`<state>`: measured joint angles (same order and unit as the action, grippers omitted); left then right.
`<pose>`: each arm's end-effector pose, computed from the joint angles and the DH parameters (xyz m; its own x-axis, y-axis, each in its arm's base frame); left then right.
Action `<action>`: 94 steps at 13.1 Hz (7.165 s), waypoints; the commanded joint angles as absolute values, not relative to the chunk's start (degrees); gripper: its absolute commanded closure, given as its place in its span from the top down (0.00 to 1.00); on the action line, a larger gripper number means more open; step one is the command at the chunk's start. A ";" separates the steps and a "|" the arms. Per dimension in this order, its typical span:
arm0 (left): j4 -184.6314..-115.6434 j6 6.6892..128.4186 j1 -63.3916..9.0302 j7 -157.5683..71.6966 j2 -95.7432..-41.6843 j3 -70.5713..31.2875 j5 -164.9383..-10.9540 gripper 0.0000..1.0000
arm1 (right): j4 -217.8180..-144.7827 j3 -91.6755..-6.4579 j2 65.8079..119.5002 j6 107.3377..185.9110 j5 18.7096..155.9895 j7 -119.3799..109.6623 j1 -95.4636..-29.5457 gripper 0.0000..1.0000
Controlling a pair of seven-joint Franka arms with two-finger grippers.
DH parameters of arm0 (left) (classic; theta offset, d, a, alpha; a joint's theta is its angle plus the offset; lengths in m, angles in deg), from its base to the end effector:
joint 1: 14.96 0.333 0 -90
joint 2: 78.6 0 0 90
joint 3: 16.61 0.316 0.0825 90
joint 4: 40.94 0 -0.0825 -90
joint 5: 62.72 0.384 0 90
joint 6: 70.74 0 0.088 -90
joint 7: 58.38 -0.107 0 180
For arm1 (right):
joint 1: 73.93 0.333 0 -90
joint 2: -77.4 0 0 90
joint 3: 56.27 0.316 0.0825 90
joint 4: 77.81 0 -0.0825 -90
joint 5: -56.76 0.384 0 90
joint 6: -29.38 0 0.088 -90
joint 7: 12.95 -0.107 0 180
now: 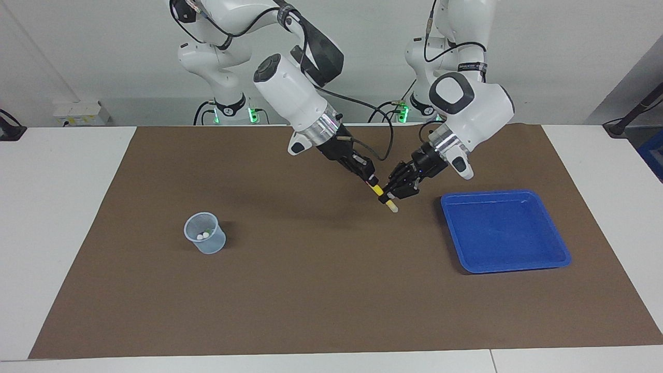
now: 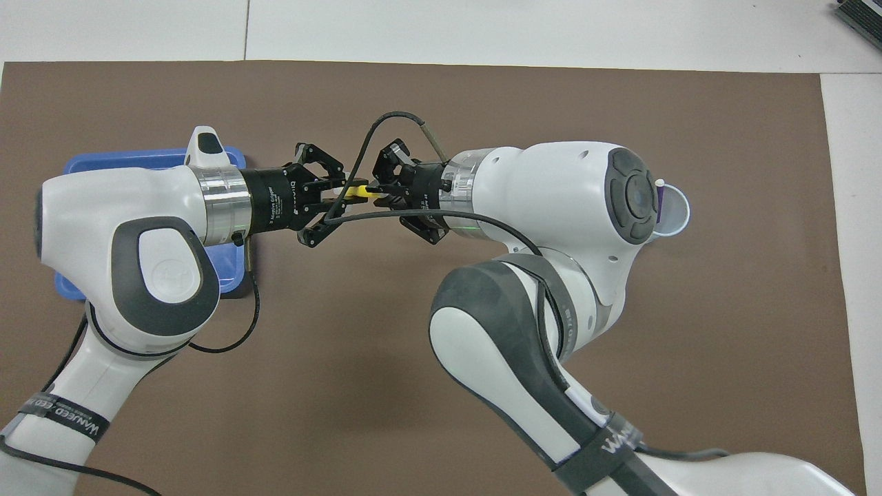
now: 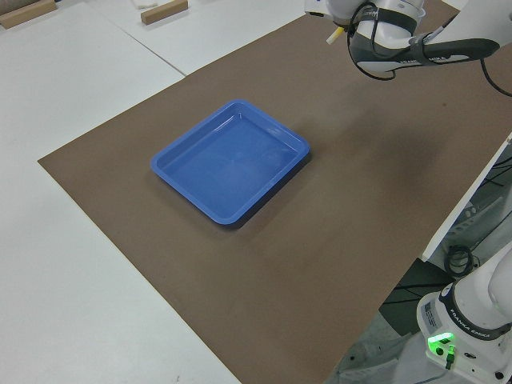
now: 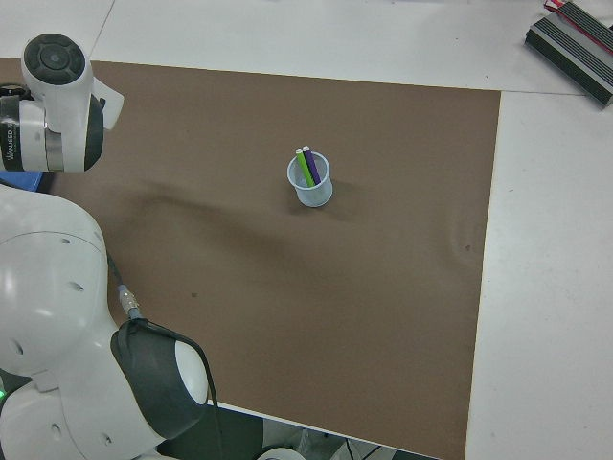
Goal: Right arm passes pens to left for tray arrangement
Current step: 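Close the left gripper on the yellow pen and open the right gripper, then lower the yellow pen into the tray while the right gripper returns, then reach the right gripper into the cup for the green pen, then open the left gripper to release the yellow pen in the tray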
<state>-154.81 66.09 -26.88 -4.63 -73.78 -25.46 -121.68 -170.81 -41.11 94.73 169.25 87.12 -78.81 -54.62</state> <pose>0.5628 -0.2196 0.4592 0.3974 0.6808 -0.6153 0.8884 -0.1174 0.4439 0.5800 0.3727 0.5109 0.6652 -0.6637 -0.3421 -0.7113 -0.4240 -0.5606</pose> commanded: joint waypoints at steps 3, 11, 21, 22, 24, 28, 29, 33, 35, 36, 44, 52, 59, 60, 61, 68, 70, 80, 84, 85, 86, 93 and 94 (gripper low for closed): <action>-155.81 65.14 -27.53 -5.73 -74.91 -24.70 -121.87 0.00 | -170.71 -41.33 94.98 169.92 88.05 -79.30 -54.68 0.00; -152.82 54.69 -21.21 -19.64 -74.38 -24.61 -100.66 0.00 | -168.17 -41.85 94.10 161.16 83.94 -75.98 -58.00 1.00; -149.75 48.69 -13.74 -49.92 -73.33 -24.61 -66.89 0.00 | -168.95 -41.94 81.81 124.50 63.45 -28.55 -77.16 1.00; -149.92 49.83 -12.95 -50.64 -73.24 -24.61 -65.81 0.00 | -170.09 -41.94 80.14 123.17 61.96 -23.54 -79.70 1.00; -149.75 52.73 -9.71 -56.84 -72.71 -24.61 -62.66 0.00 | -173.86 -41.94 76.54 122.81 59.93 -17.45 -84.02 1.00; -144.93 55.55 -2.59 -65.29 -63.60 -24.70 -60.70 0.00 | -174.40 -41.85 75.99 122.81 59.05 -16.99 -87.20 1.00; -143.52 55.73 -2.40 -66.80 -62.09 -24.61 -60.79 0.00 | -174.06 -41.85 76.26 123.15 59.05 -16.99 -87.38 1.00; -143.42 62.48 1.47 -69.62 -56.81 -24.52 -58.69 0.00 | -174.49 -41.77 76.17 124.92 58.17 -17.08 -87.29 1.00; -143.68 63.73 2.35 -69.89 -56.36 -24.52 -58.50 0.00 | -178.77 -41.59 73.90 125.61 58.17 -16.73 -86.24 1.00; -143.77 63.82 2.44 -70.15 -56.36 -24.52 -58.42 0.00 | -182.45 -41.59 72.32 127.01 58.17 -15.33 -85.80 1.00; -148.96 69.18 5.69 -72.53 -56.28 -24.44 -58.33 0.00 | -183.98 -41.59 82.57 143.08 55.72 -7.59 -86.24 1.00; -150.71 69.36 6.22 -72.18 -56.36 -24.44 -58.33 0.01 | -183.46 -41.77 88.47 147.50 53.43 -26.37 -83.60 0.96; -150.80 68.48 6.13 -72.27 -56.54 -24.44 -58.33 0.48 | -178.37 -41.68 94.27 146.36 44.72 -43.18 -81.05 0.95; -150.63 68.22 6.04 -72.53 -56.54 -24.44 -58.33 0.54 | -177.75 -41.68 94.54 146.45 44.46 -43.18 -81.05 0.95; -149.84 66.56 6.04 -72.70 -56.45 -24.44 -58.33 0.58 | -177.57 -41.59 94.80 146.88 43.76 -43.09 -81.14 0.95; -147.90 70.04 4.28 -72.00 -58.38 -24.79 -58.41 0.95 | -173.09 -41.41 99.02 147.15 42.08 -42.30 -81.05 0.75; -147.90 70.59 4.02 -70.95 -58.30 -24.70 -58.50 0.98 | -172.56 -41.33 99.64 147.15 42.17 -42.30 -81.05 0.68; -147.29 61.10 1.12 -56.63 -60.67 -25.40 -59.03 0.94 | -172.12 -41.33 99.46 144.70 43.14 -43.18 -80.17 0.46; -147.11 54.52 0.25 -51.79 -62.25 -25.93 -61.83 0.93 | -171.59 -41.33 99.46 143.02 43.22 -43.18 -79.91 0.43; -147.02 53.11 0.24 -50.31 -62.60 -25.93 -63.58 0.93 | -171.59 -41.33 99.46 142.67 43.22 -43.18 -79.91 0.43; -147.02 52.84 0.24 -48.47 -62.69 -25.93 -65.17 0.93 | -171.59 -41.33 99.37 142.06 43.22 -43.18 -79.91 0.43; -146.50 42.30 -0.90 -40.81 -66.37 -26.02 -70.18 0.94 | -171.68 -41.33 99.37 142.05 45.07 -43.36 -79.91 0.30; -146.58 42.02 -0.90 -40.45 -66.64 -26.02 -70.28 0.94 | -171.68 -41.33 99.37 142.05 45.16 -43.36 -79.91 0.28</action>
